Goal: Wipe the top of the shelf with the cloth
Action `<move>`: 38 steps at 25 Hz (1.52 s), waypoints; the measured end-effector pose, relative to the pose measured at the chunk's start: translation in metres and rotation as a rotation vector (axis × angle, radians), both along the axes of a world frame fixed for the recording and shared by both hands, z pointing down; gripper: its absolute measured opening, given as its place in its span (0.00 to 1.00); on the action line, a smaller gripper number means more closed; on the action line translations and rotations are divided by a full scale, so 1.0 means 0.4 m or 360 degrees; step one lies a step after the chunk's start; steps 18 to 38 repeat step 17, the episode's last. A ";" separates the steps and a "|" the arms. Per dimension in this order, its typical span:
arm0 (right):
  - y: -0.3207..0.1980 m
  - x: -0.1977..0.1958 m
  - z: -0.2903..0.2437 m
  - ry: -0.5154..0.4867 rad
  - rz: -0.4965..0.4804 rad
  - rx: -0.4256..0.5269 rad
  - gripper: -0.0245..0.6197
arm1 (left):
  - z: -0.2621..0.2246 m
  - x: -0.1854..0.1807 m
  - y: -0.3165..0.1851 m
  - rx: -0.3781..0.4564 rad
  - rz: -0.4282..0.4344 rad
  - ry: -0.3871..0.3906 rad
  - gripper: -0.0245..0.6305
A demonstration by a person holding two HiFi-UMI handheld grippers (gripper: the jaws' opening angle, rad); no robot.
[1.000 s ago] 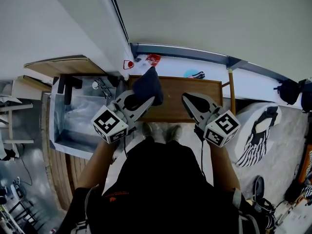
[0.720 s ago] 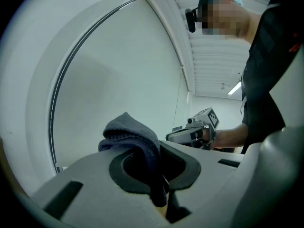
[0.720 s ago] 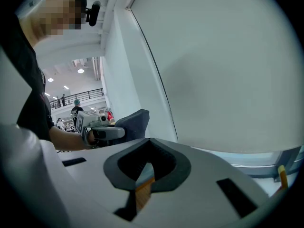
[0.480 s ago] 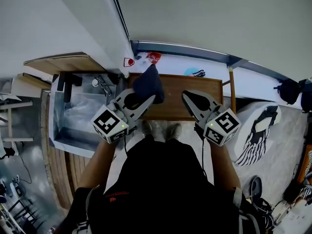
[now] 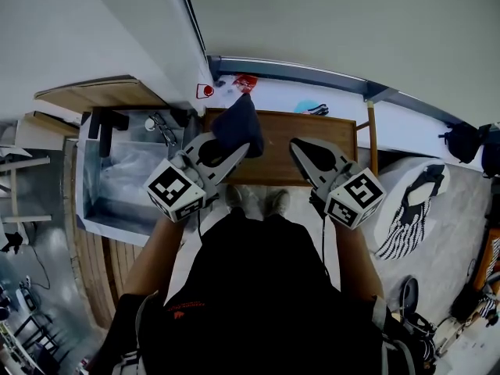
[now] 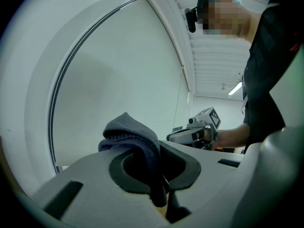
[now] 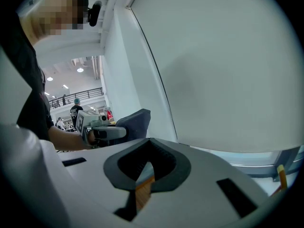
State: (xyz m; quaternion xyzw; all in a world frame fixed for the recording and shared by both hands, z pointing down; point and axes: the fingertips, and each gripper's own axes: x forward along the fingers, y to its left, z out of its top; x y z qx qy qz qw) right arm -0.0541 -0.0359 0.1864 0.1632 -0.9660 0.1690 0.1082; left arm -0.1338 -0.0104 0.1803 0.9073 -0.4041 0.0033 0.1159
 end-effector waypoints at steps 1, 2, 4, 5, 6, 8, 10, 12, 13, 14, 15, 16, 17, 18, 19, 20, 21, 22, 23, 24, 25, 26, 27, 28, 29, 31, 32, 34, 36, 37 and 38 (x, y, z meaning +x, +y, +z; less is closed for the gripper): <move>-0.001 -0.001 0.001 -0.0002 0.0003 -0.0001 0.05 | -0.001 0.001 -0.001 -0.0005 0.0001 0.0003 0.11; -0.001 -0.001 0.001 -0.0003 0.0005 -0.0001 0.05 | 0.000 0.002 -0.002 -0.0010 0.0005 0.0002 0.11; -0.002 -0.002 -0.001 -0.0001 -0.0002 0.0003 0.05 | 0.000 0.005 -0.004 -0.0011 0.0014 0.0002 0.11; -0.001 -0.003 -0.002 0.0001 -0.0006 0.0005 0.05 | -0.002 0.006 -0.004 -0.0009 0.0014 0.0006 0.11; 0.000 -0.004 -0.002 0.0002 -0.0010 0.0005 0.05 | -0.002 0.006 -0.005 -0.0008 0.0012 0.0010 0.11; 0.000 -0.007 -0.001 0.0005 -0.0015 0.0003 0.05 | -0.001 0.005 -0.006 -0.0009 0.0011 0.0013 0.11; -0.001 -0.009 -0.001 0.0006 -0.0020 0.0001 0.05 | -0.001 0.006 -0.008 -0.0007 0.0014 0.0015 0.11; 0.000 -0.013 -0.001 0.0005 -0.0024 0.0002 0.05 | -0.002 0.004 -0.008 -0.0005 0.0012 0.0020 0.11; 0.001 -0.014 -0.001 0.0005 -0.0026 0.0004 0.05 | -0.002 0.004 -0.008 -0.0003 0.0013 0.0022 0.11; 0.001 -0.015 -0.001 0.0006 -0.0028 0.0006 0.05 | -0.002 0.004 -0.007 -0.0001 0.0016 0.0022 0.11; 0.001 -0.016 -0.001 0.0006 -0.0030 0.0007 0.05 | -0.002 0.004 -0.006 0.0002 0.0018 0.0022 0.11; 0.001 -0.016 -0.001 0.0007 -0.0032 0.0009 0.05 | -0.001 0.004 -0.006 0.0005 0.0021 0.0022 0.11; 0.001 -0.016 -0.001 0.0007 -0.0034 0.0010 0.05 | -0.001 0.004 -0.005 0.0008 0.0023 0.0022 0.11; 0.001 -0.016 -0.001 0.0007 -0.0034 0.0010 0.05 | -0.001 0.004 -0.005 0.0008 0.0023 0.0022 0.11; 0.001 -0.016 -0.001 0.0007 -0.0034 0.0010 0.05 | -0.001 0.004 -0.005 0.0008 0.0023 0.0022 0.11; 0.001 -0.016 -0.001 0.0007 -0.0034 0.0010 0.05 | -0.001 0.004 -0.005 0.0008 0.0023 0.0022 0.11; 0.001 -0.016 -0.001 0.0007 -0.0034 0.0010 0.05 | -0.001 0.004 -0.005 0.0008 0.0023 0.0022 0.11; 0.001 -0.016 -0.001 0.0007 -0.0034 0.0010 0.05 | -0.001 0.004 -0.005 0.0008 0.0023 0.0022 0.11; 0.001 -0.016 -0.001 0.0007 -0.0034 0.0010 0.05 | -0.001 0.004 -0.005 0.0008 0.0023 0.0022 0.11; 0.001 -0.016 -0.001 0.0007 -0.0034 0.0010 0.05 | -0.001 0.004 -0.005 0.0008 0.0023 0.0022 0.11; 0.001 -0.016 -0.001 0.0007 -0.0034 0.0010 0.05 | -0.001 0.004 -0.005 0.0008 0.0023 0.0022 0.11; 0.001 -0.016 -0.001 0.0007 -0.0034 0.0010 0.05 | -0.001 0.004 -0.005 0.0008 0.0023 0.0022 0.11; 0.001 -0.016 -0.001 0.0007 -0.0034 0.0010 0.05 | -0.001 0.004 -0.005 0.0008 0.0023 0.0022 0.11; 0.001 -0.016 -0.001 0.0007 -0.0034 0.0010 0.05 | -0.001 0.004 -0.005 0.0008 0.0023 0.0022 0.11; 0.001 -0.016 -0.001 0.0007 -0.0034 0.0010 0.05 | -0.001 0.004 -0.005 0.0008 0.0023 0.0022 0.11; 0.001 -0.016 -0.001 0.0007 -0.0034 0.0010 0.05 | -0.001 0.004 -0.005 0.0008 0.0023 0.0022 0.11; 0.001 -0.016 -0.001 0.0007 -0.0034 0.0010 0.05 | -0.001 0.004 -0.005 0.0008 0.0023 0.0022 0.11; 0.001 -0.016 -0.001 0.0007 -0.0034 0.0010 0.05 | -0.001 0.004 -0.005 0.0008 0.0023 0.0022 0.11; 0.001 -0.016 -0.001 0.0007 -0.0034 0.0010 0.05 | -0.001 0.004 -0.005 0.0008 0.0023 0.0022 0.11; 0.001 -0.016 -0.001 0.0007 -0.0034 0.0010 0.05 | -0.001 0.004 -0.005 0.0008 0.0023 0.0022 0.11; 0.001 -0.016 -0.001 0.0007 -0.0034 0.0010 0.05 | -0.001 0.004 -0.005 0.0008 0.0023 0.0022 0.11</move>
